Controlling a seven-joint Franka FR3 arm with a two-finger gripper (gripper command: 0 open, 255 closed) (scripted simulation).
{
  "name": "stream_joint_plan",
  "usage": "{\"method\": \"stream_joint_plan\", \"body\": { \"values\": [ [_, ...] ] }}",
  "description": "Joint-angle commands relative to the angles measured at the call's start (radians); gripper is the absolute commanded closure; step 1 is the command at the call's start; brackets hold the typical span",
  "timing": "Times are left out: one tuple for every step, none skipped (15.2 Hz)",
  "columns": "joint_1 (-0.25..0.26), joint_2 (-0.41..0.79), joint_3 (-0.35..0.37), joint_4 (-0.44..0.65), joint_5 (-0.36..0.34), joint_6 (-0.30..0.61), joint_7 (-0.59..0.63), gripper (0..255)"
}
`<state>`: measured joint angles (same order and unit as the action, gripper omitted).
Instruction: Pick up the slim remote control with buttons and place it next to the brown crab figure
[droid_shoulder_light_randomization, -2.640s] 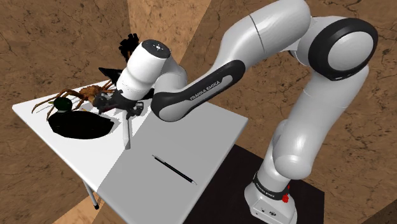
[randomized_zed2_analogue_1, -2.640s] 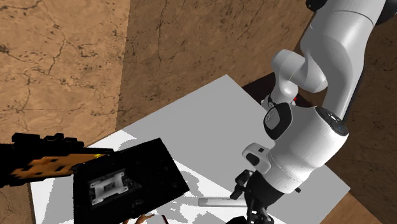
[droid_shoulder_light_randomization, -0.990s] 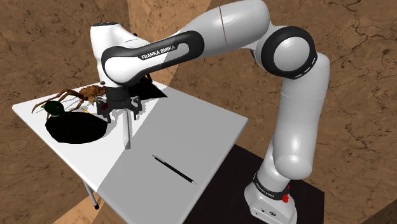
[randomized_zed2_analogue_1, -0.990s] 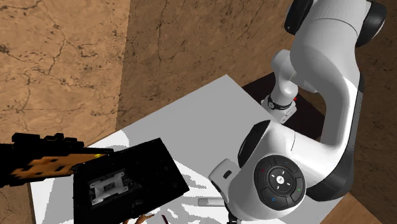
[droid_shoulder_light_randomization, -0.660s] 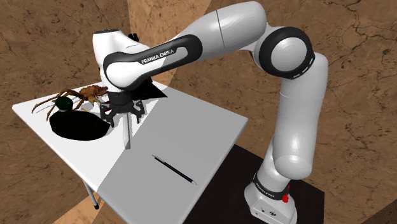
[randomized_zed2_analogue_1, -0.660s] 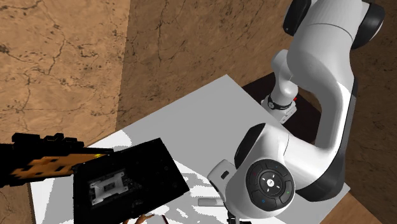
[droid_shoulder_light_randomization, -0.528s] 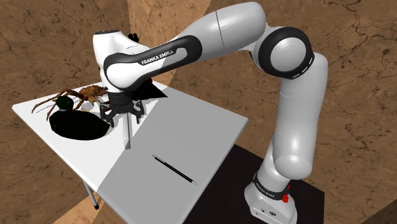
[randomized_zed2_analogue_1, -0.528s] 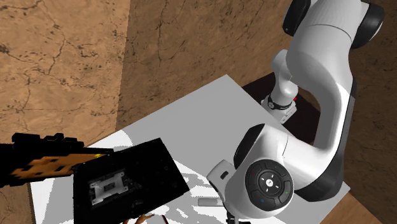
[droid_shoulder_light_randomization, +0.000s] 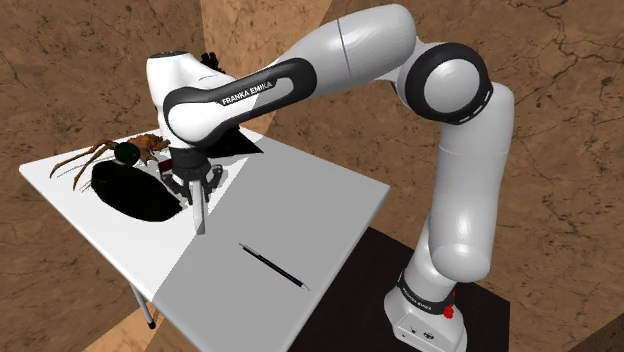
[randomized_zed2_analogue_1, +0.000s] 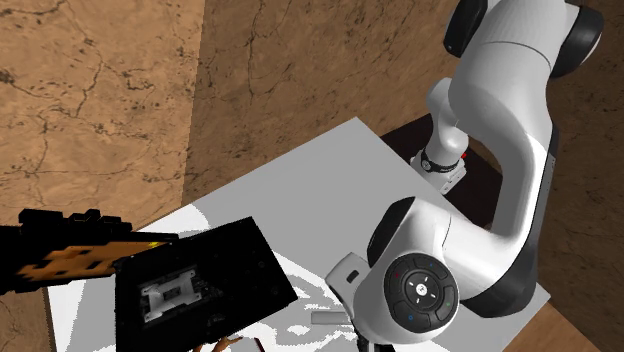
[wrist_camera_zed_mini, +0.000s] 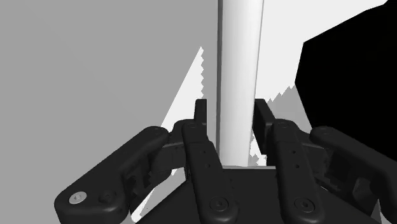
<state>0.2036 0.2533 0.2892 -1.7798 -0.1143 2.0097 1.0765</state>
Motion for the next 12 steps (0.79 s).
{"method": "stream_joint_plan", "body": {
  "values": [
    [0.002, 0.003, 0.002, -0.006, 0.002, -0.001, 0.0, 255],
    [0.002, 0.004, 0.002, -0.005, 0.001, -0.001, 0.0, 255],
    [0.002, 0.004, 0.002, -0.006, 0.001, 0.0, 0.001, 255],
    [0.002, 0.004, 0.002, -0.006, 0.001, 0.0, 0.001, 255],
    [0.002, 0.006, 0.002, -0.006, 0.001, 0.002, 0.001, 255],
    [0.003, 0.004, 0.002, -0.007, 0.001, 0.002, 0.002, 255],
    [0.003, 0.005, 0.002, -0.006, 0.001, 0.001, 0.002, 255],
    [0.002, 0.006, 0.002, -0.006, 0.0, 0.003, 0.001, 255],
    [0.002, 0.002, 0.002, 0.002, 0.002, -0.009, 0.0, 255],
    [0.002, -0.002, 0.003, 0.01, 0.004, -0.021, -0.002, 255],
    [0.002, -0.006, 0.003, 0.018, 0.005, -0.034, -0.003, 255],
    [0.002, -0.01, 0.004, 0.027, 0.007, -0.046, -0.004, 255]
  ]
}}
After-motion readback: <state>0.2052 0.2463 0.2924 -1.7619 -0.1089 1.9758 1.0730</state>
